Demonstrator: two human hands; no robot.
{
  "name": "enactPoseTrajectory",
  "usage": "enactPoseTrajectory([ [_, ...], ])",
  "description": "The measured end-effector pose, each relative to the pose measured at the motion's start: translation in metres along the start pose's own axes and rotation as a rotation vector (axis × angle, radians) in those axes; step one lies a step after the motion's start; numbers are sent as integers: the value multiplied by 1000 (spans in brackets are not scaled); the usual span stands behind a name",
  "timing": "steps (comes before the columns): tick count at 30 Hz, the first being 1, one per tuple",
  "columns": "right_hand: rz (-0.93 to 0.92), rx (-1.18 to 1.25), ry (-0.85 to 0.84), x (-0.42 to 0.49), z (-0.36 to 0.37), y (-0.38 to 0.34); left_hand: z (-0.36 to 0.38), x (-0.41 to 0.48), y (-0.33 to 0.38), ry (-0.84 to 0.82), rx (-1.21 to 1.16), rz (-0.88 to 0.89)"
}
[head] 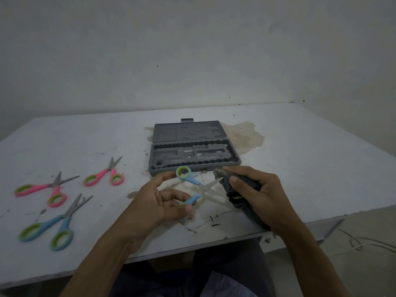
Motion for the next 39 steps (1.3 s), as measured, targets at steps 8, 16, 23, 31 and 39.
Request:
enactPoseTrajectory([
  [8, -35, -128, 44, -1, -7, -5, -3, 3, 0, -28, 102, 24],
  [16, -300, -502, 60, -32, 36, -25, -14, 6, -8, 114, 136, 91],
  [23, -369, -636, 140, -29, 55, -22, -16, 6, -7, 136, 146, 149],
  [31, -391, -623, 144, -33, 68, -27, -15, 4, -8, 110, 135, 164],
  [39, -395, -607, 102, -31, 70, -26, -19, 4, -9, 151, 130, 152],
])
Point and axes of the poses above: each hand's wrist, its own x-axis towards the middle knuckle, its own z-axis out of the palm, y = z × x, the point moved 10 cm from there along x, towards the middle knuckle, and after that the axes turned 6 degrees about x, right-handed, at the moved point
